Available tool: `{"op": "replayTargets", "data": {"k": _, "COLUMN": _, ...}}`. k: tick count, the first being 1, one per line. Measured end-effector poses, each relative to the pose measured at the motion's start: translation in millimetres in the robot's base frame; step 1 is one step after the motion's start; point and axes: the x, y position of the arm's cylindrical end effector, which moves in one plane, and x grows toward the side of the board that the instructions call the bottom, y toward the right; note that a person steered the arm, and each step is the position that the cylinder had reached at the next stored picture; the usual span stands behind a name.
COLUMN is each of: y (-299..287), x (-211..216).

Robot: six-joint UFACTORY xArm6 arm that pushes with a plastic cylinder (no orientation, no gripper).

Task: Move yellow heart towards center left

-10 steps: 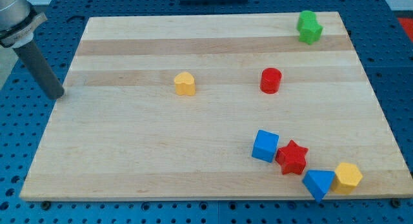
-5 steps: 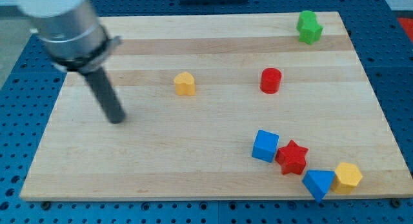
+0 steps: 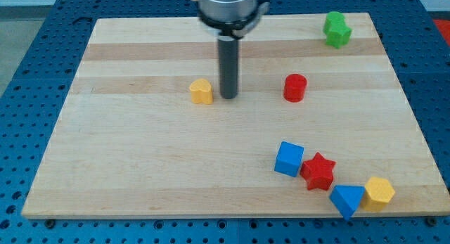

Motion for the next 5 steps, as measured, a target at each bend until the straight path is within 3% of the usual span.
{"op": "replayTargets", "data": {"k": 2, "y": -105.8, "x": 3.6}}
{"op": "replayTargets", "data": {"k": 5, "y": -140.5, "x": 1.6}}
